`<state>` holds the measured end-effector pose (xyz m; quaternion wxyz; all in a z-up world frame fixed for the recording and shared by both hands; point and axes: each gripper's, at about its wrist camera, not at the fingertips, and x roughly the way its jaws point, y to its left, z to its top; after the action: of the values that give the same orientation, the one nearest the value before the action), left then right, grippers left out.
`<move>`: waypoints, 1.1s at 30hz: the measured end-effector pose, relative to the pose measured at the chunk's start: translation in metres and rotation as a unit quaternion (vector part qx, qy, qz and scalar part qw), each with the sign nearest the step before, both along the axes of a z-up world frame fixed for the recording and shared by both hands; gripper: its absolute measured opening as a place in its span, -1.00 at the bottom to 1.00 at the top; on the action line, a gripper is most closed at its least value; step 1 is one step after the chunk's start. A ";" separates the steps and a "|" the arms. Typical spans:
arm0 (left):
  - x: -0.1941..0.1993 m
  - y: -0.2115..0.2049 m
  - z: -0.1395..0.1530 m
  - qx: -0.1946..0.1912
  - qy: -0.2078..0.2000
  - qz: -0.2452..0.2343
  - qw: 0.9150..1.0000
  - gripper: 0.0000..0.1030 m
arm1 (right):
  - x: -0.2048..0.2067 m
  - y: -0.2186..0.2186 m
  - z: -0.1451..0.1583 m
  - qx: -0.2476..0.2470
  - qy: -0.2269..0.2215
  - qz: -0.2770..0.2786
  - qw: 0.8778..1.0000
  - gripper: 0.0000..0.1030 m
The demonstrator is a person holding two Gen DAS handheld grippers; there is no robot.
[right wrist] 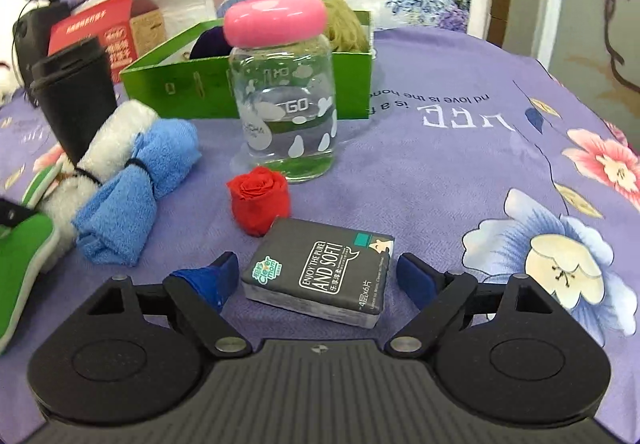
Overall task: Organize soft objects
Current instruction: 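Grasp the black 'AND SOFT' box with the right tool while the left tool holds the mitt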
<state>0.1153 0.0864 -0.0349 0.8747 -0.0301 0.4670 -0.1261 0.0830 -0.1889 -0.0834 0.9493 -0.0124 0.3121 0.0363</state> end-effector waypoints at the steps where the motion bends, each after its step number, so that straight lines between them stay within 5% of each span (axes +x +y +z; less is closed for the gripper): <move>1: 0.000 0.002 -0.001 -0.003 0.001 -0.001 1.000 0.46 | 0.000 0.001 0.000 -0.002 -0.001 -0.001 1.000 0.44; 7: -0.002 0.006 0.009 0.014 -0.019 0.020 1.000 0.49 | -0.001 0.006 -0.001 -0.019 -0.005 0.003 1.000 0.45; 14: -0.003 0.007 0.001 0.082 -0.013 0.027 0.996 0.58 | -0.002 0.007 -0.001 -0.019 -0.008 0.004 1.000 0.47; 18: -0.011 0.022 -0.002 0.080 0.000 0.046 0.996 0.90 | -0.003 0.008 -0.002 -0.021 -0.008 0.008 1.000 0.48; 29: -0.025 0.049 -0.022 0.079 0.029 0.062 0.995 0.91 | -0.002 0.007 -0.002 -0.018 -0.010 0.010 1.000 0.51; 32: -0.028 0.048 -0.018 0.070 0.019 0.062 0.995 0.44 | -0.007 0.006 -0.002 -0.014 -0.021 0.008 1.000 0.24; 33: -0.030 0.049 -0.014 0.066 0.013 0.061 0.996 0.01 | -0.010 0.006 0.000 -0.012 -0.023 0.012 1.000 0.12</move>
<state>0.0851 0.1350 -0.0494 0.8748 -0.0028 0.4827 -0.0412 0.0735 -0.1833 -0.0832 0.9556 -0.0283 0.2900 0.0434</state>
